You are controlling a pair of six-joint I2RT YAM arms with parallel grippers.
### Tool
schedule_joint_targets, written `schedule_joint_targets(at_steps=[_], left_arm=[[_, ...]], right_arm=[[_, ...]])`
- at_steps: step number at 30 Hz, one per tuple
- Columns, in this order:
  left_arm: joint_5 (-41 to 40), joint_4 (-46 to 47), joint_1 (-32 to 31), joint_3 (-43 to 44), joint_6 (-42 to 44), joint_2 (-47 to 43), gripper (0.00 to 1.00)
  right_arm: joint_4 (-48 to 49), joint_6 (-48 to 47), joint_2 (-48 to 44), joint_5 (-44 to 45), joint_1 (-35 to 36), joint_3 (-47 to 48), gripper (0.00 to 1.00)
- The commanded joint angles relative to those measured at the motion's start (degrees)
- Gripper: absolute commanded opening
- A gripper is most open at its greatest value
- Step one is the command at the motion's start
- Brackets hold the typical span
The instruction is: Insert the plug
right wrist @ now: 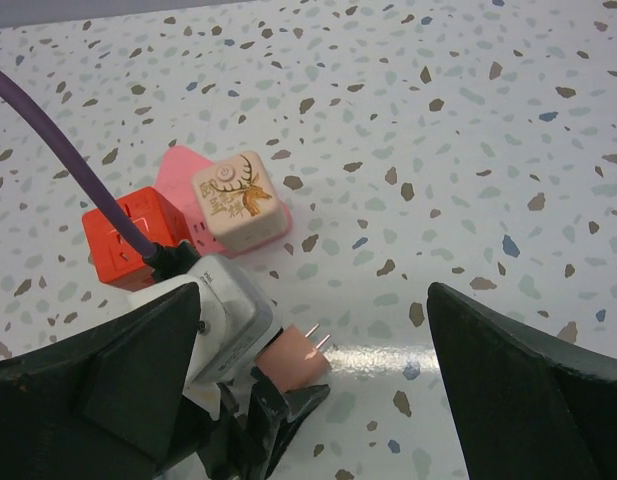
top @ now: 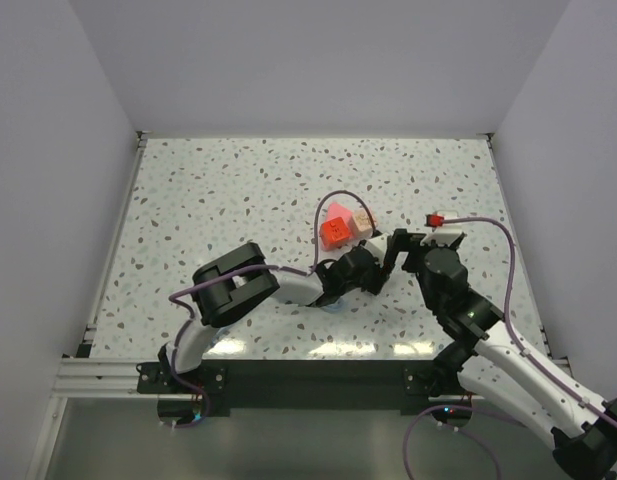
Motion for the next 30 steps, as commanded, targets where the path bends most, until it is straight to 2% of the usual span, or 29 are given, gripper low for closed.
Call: schedule_joint_targets(at_steps=[1,2,4,5,7,12,16,20,25,29,30], left_arm=[[1.1,-2.0,0.1,1.3,-0.3,1.4,0.56],[1.0,-2.1,0.1,1.2,-0.4,1.4,0.43],[0.6,-2.3,0.5,0.5,-0.6,0.9,0.28],[0.4,-2.3,0.6,-0.1,-0.6,0.5,0.14],[-0.8,-2.5,1.2,-2.0,-1.3,-1.2,0.01],[-0.8,-1.2,4.4,-10.2,-4.8,-8.2,0.0],[-0.6,-1.1,6.8,-16.5,-7.9,-17.7,0.0],[3.2,0.3,11.1,-22.6,-12.0,-24.6,0.0],[4.3,-0.6,13.8,-23.5,-17.2,-33.4,0.0],[-0.3,-2.9,13.9,-22.1,-23.2,-38.7,0.0],[-3.7,-3.4,13.9,-22.0,-25.1,-40.5,0.0]], right_arm=[[0.6,0.7,-1.6,0.7,0.2,-0.4,0.99],[0.4,0.7,-1.7,0.7,0.2,-0.5,0.99],[0.3,0.8,-2.0,0.8,0.2,-0.4,0.99],[0.3,0.8,-2.0,0.7,0.2,-0.4,0.99],[0.3,0.8,-1.7,0.7,0.2,-0.3,0.99],[0.4,0.5,-1.0,1.0,0.2,-0.2,0.99],[1.1,0.0,-1.4,0.5,0.2,0.3,0.99],[1.5,-0.1,-2.1,-0.2,0.2,0.9,0.99],[4.5,0.2,0.0,-3.4,0.3,1.0,0.98],[9.3,2.9,4.2,-11.7,0.2,1.5,0.92],[12.4,4.7,4.9,-13.2,0.4,0.9,0.91]])
